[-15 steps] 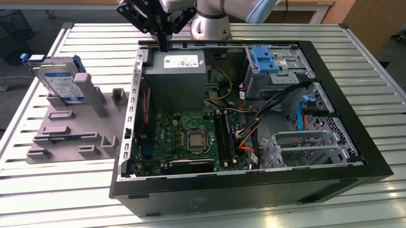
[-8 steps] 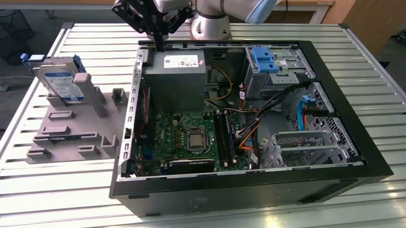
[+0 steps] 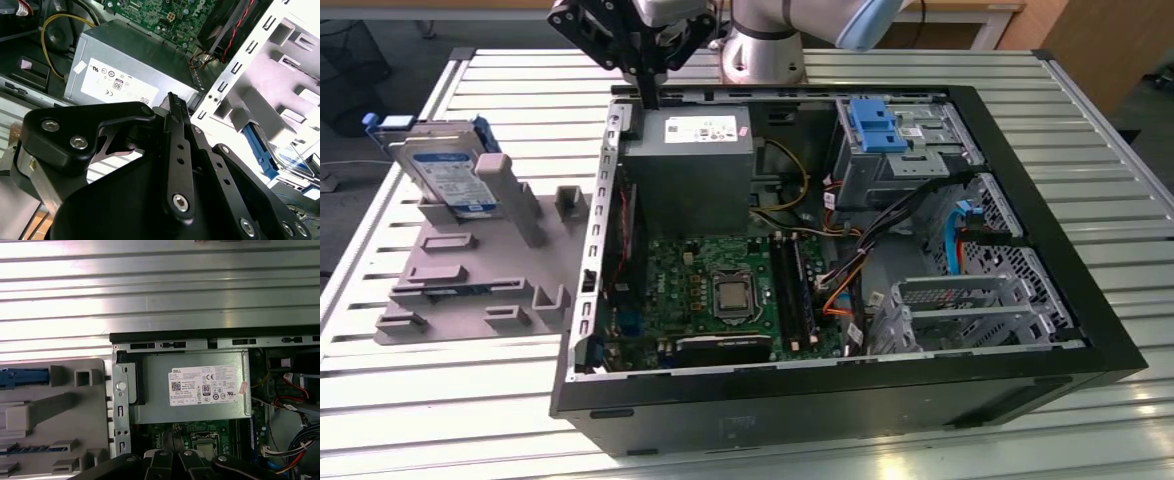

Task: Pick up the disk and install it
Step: 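Reach for the disk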

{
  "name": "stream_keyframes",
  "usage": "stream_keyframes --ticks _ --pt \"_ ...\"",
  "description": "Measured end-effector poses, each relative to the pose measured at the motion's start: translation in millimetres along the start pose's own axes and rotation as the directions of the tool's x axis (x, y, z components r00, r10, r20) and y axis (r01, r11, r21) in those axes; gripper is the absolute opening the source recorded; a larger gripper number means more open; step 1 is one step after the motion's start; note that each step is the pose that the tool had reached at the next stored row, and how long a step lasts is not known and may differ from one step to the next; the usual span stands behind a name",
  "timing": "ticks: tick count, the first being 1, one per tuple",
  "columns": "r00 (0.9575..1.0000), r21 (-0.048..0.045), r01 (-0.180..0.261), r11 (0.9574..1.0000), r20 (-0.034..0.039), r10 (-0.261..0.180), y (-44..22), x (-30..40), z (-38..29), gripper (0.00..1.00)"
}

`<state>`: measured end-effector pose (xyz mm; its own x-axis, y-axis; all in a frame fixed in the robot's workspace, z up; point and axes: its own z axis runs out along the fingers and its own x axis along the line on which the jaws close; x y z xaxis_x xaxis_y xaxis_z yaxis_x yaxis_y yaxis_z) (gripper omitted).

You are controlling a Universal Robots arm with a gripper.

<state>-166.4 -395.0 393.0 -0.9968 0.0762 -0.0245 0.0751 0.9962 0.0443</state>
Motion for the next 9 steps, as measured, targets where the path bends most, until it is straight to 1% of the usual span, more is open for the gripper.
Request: stream_keyframes --ticks 1,9 --pt "1.0 0.0 0.0 1.0 0.0 0.0 -0.1 1.8 -0.1 0.11" --pt "1.0 0.0 0.0 1.0 0.0001 0.0 -0.3 3.7 -0.1 0.11"
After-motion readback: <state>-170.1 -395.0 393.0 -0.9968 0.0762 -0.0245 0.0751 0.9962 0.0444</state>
